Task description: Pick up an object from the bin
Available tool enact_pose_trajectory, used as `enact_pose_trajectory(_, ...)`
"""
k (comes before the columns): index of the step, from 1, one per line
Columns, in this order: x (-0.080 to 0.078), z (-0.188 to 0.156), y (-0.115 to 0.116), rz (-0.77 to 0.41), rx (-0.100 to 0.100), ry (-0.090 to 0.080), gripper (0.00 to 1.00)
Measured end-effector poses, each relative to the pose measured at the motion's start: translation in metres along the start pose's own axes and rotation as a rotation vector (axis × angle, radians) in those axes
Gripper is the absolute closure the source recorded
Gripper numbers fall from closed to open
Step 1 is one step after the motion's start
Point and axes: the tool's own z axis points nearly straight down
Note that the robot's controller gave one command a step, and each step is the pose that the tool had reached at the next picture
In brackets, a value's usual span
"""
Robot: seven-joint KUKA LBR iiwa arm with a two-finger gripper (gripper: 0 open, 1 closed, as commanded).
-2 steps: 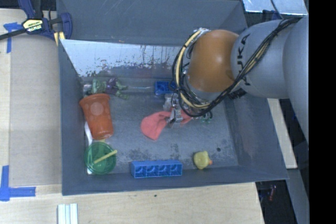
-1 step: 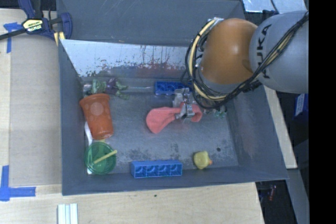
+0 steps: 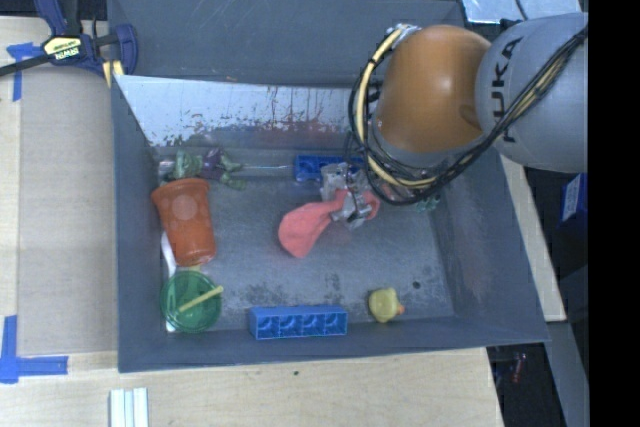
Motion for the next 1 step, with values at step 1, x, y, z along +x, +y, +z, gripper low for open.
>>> enact_pose_trajectory(1,0.0007,0.0634,-0.0462,-0.27,0.0,0.003,1.0)
